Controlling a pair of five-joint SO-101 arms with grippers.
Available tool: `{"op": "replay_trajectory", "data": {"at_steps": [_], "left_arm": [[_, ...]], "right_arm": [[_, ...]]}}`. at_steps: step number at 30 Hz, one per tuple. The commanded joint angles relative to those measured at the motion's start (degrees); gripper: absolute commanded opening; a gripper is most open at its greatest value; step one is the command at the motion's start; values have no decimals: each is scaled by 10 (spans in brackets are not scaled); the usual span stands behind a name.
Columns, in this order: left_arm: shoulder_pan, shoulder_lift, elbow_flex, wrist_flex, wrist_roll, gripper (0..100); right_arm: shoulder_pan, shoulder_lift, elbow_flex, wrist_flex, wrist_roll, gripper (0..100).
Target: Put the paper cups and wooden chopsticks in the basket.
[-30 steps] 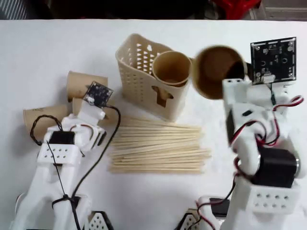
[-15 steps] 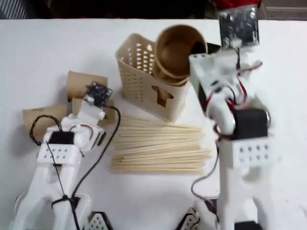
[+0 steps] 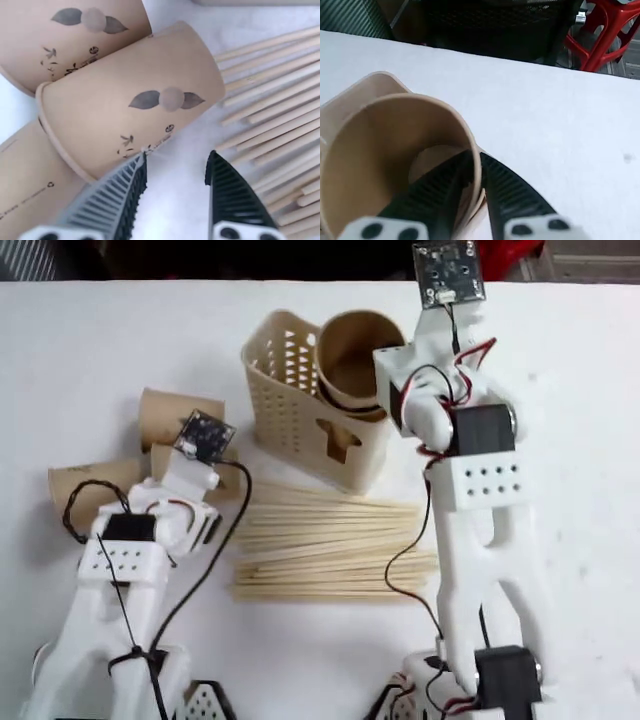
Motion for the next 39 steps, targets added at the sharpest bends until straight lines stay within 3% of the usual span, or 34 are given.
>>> {"op": "replay_trajectory", "data": {"at_steps": [1, 8, 18, 21, 27, 32, 39], "left_arm": [[0, -16, -3, -11, 8, 199], [0, -16, -3, -11, 8, 199], [0, -16, -3, -11, 8, 199], [0, -16, -3, -11, 8, 199], [0, -16, -3, -11, 8, 199], [0, -16, -3, -11, 8, 199], [0, -16, -3, -11, 8, 199]], "right_arm": [[0, 22, -28, -16, -2, 84], [1, 73, -28, -13, -2, 249], [18, 150, -26, 24, -6, 258], [18, 178, -29, 20, -7, 215], [28, 211, -105, 3, -1, 9], [29, 258, -196, 4, 72, 15], [29, 348, -334, 50, 110, 16]]}}
